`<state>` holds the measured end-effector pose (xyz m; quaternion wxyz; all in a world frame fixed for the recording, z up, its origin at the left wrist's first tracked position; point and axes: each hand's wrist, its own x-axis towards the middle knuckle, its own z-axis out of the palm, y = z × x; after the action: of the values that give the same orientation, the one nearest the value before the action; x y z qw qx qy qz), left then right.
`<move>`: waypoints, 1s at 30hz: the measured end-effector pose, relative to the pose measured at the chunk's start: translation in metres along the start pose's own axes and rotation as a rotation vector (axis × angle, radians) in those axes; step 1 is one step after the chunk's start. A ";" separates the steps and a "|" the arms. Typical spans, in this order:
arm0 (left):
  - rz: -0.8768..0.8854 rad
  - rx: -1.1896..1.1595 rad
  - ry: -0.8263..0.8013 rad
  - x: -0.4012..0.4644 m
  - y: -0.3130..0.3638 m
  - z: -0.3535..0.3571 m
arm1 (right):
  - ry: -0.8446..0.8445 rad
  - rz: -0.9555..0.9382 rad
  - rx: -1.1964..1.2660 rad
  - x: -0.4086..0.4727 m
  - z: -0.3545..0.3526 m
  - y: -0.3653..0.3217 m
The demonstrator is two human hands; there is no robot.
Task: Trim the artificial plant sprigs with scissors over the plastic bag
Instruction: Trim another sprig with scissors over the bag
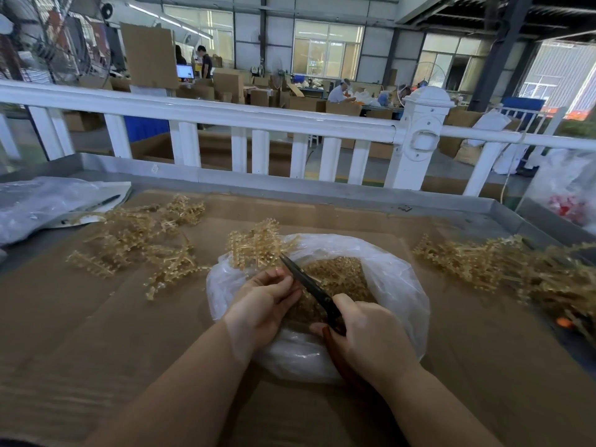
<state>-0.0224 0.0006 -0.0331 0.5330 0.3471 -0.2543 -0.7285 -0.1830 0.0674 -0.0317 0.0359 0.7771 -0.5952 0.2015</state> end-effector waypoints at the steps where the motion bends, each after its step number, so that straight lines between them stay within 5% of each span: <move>1: -0.003 -0.006 0.000 0.000 0.000 0.000 | 0.005 -0.003 -0.002 0.000 0.001 0.000; 13: -0.039 -0.087 0.034 -0.001 0.004 0.003 | 0.182 0.016 0.046 -0.005 0.001 0.000; 30: -0.116 -0.094 -0.009 -0.009 0.008 0.005 | 0.022 0.015 0.013 -0.004 0.000 -0.003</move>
<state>-0.0198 0.0070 -0.0217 0.5045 0.3327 -0.2017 -0.7708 -0.1808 0.0716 -0.0326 0.0361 0.7705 -0.5993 0.2141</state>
